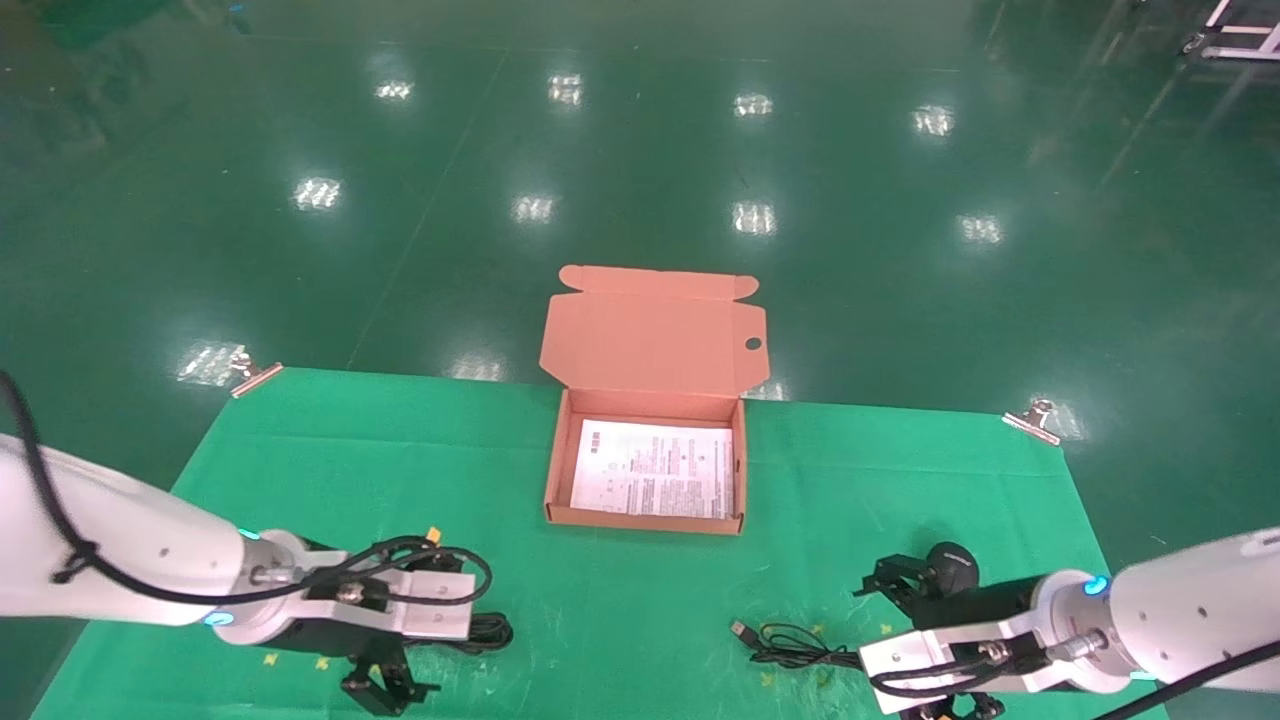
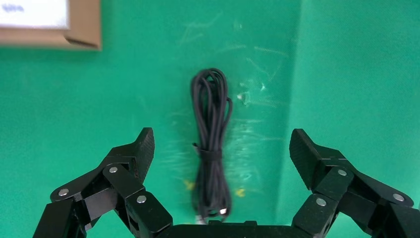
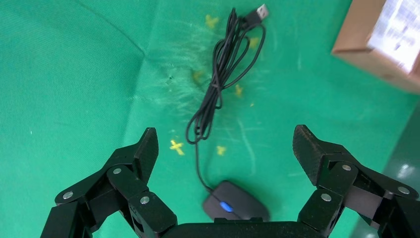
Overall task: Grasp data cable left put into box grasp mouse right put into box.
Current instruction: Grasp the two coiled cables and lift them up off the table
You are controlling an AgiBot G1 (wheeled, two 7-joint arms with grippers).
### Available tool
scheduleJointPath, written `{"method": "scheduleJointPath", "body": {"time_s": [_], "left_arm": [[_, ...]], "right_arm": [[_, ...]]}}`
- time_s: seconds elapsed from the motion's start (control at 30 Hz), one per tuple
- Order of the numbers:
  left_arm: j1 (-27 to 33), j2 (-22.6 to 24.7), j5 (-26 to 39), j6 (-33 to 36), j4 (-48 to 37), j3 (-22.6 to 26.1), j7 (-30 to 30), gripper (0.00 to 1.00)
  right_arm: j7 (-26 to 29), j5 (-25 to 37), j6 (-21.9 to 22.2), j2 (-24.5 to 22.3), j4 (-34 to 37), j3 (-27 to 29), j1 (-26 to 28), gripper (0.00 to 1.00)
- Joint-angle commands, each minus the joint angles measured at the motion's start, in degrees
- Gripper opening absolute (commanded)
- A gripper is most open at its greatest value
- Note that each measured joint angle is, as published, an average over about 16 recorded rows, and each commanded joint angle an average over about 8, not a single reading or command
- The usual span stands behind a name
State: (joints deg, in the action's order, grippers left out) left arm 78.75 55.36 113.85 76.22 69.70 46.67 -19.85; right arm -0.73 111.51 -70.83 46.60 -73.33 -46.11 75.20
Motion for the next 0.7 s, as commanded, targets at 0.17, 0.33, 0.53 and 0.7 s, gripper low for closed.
{"method": "scheduleJointPath", "body": {"time_s": [0.17,0.33,0.53,0.7], "left_arm": [[-0.6,2.3,-0.1,-2.5,-8.0,-0.3,-0.7,1.0],[-0.3,4.2,-0.6,-4.5,-15.5,-0.6,0.8,1.0],[0.7,6.2,-0.8,-6.5,-23.3,-0.7,4.1,1.0],[1.5,7.6,-0.5,-8.1,-28.1,-0.5,7.0,0.96]], "right_arm": [[0.4,-0.3,3.6,1.4,5.0,0.5,-2.0,1.0],[-1.7,-2.4,6.2,3.2,11.1,1.3,-2.4,1.0],[-6.5,-3.7,8.4,6.0,18.5,1.5,-1.9,1.0],[-10.2,-3.9,9.8,8.5,24.1,1.2,-1.3,1.0]]}}
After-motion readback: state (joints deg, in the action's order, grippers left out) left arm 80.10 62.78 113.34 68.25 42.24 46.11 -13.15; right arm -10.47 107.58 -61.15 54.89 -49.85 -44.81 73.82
